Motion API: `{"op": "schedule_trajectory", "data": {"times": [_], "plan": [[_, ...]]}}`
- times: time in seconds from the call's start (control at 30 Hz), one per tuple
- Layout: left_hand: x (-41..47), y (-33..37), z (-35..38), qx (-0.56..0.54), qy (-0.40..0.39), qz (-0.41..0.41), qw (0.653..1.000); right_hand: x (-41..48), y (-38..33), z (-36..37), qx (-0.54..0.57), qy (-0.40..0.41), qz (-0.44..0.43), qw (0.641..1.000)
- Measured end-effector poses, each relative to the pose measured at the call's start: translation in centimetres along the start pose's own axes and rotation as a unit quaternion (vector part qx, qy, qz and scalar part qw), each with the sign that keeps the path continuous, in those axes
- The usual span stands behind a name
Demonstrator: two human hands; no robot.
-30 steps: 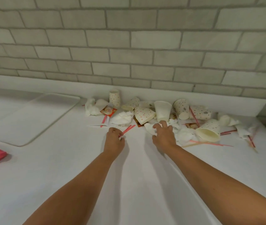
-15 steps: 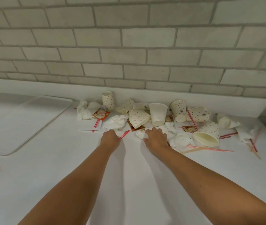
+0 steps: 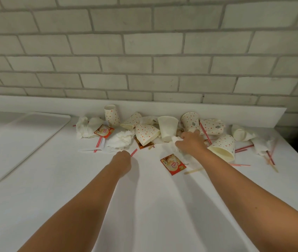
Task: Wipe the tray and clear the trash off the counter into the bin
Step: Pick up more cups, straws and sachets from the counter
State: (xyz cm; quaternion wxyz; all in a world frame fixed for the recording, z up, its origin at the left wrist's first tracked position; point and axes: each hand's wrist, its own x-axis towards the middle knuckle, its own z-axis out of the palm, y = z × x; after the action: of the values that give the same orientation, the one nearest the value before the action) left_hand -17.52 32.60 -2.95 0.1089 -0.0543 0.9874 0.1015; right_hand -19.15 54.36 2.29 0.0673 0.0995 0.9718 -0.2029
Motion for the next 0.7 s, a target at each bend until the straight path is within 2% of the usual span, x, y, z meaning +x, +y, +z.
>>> {"op": "schedule_trajectory", "data": {"times": [0.13, 0.33, 0.4, 0.53, 0.7], "plan": [[-0.7, 1.2, 0.5, -0.058, 0.012, 0.013, 0.998, 0.5, 2.1, 1.7, -0.093, -0.074, 0.017, 0.993], [-2.1, 6.1, 1.1, -0.205, 0.011, 0.056, 0.977, 0.4, 2.9, 2.3, -0.086, -0.011, 0.020, 0.996], [-2.1, 7.4, 1.7, -0.239, -0.001, 0.083, 0.968, 0.6, 3.2, 2.3, -0.078, -0.014, 0.021, 0.997], [-1.9, 8.6, 3.3, -0.213, -0.019, 0.094, 0.972, 1.6, 3.8, 3.2, -0.113, -0.048, 0.037, 0.992], [-1.5, 8.7, 3.5, -0.188, -0.022, 0.064, 0.980, 1.9, 3.6, 3.0, -0.084, -0.064, 0.024, 0.994]]}}
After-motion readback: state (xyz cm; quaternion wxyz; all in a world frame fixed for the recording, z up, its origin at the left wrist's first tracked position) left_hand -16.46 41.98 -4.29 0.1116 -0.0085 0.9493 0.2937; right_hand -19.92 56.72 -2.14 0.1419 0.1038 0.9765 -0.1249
